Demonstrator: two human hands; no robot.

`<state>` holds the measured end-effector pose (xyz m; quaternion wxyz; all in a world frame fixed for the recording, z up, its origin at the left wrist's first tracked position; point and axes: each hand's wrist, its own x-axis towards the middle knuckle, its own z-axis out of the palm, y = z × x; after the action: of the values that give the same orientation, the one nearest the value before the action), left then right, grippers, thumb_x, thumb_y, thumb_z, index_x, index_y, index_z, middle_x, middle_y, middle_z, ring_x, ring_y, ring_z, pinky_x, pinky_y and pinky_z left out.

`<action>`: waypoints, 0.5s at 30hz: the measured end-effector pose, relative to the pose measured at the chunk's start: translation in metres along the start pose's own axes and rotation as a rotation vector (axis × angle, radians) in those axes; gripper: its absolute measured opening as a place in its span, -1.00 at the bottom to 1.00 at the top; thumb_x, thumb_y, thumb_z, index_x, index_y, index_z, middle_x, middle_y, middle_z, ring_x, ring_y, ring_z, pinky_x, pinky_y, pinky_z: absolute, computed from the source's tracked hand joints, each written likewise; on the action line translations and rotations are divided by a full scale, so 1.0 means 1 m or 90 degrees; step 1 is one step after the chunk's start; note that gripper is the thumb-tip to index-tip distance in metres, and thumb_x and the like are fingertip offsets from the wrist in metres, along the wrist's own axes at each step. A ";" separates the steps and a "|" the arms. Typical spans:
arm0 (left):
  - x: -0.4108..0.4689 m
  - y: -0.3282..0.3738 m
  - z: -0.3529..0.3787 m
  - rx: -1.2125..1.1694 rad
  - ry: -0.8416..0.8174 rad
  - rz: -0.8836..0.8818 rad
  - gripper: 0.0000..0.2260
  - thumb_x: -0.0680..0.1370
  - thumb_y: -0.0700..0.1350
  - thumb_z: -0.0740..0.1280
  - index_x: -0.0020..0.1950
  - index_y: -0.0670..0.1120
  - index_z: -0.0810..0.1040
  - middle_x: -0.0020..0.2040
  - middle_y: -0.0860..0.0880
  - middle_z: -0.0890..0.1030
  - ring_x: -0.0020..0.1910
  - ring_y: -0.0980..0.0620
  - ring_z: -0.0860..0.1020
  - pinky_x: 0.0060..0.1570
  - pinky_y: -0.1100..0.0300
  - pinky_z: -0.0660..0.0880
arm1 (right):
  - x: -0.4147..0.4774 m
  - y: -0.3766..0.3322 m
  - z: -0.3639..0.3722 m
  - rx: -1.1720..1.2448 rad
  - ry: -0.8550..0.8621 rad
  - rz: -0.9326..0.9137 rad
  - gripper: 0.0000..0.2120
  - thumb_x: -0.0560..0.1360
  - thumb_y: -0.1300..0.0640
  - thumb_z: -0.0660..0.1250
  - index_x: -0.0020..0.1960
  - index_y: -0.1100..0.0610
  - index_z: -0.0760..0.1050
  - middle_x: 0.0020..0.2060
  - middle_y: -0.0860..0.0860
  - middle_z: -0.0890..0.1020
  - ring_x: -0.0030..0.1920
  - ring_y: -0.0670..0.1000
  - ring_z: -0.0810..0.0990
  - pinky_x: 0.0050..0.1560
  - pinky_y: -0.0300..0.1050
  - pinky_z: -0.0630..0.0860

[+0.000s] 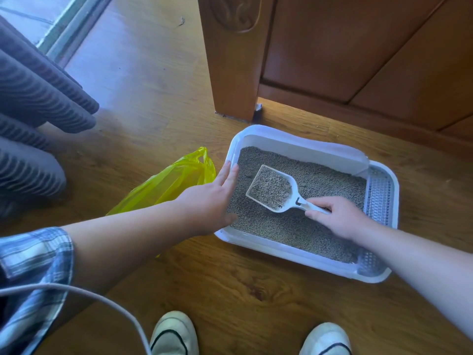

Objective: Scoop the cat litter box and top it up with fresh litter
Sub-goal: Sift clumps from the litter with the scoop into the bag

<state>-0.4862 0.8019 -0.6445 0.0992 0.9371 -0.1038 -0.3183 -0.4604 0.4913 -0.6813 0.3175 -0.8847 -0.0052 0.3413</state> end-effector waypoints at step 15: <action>0.019 0.022 -0.007 -0.018 0.104 -0.047 -0.22 0.59 0.05 0.19 0.61 -0.08 -0.26 0.62 -0.07 -0.25 0.52 -0.11 0.22 0.22 -0.04 0.45 | -0.026 -0.012 -0.029 -0.067 0.063 0.017 -0.73 0.51 -0.09 0.41 -0.23 -0.49 0.54 -0.16 -0.09 0.73 -0.13 0.02 0.69 0.03 0.00 0.59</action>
<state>-0.4704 0.7768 -0.6440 0.1088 0.9616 -0.0560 -0.2456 -0.4602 0.4788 -0.6428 0.2659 -0.9159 0.0045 0.3006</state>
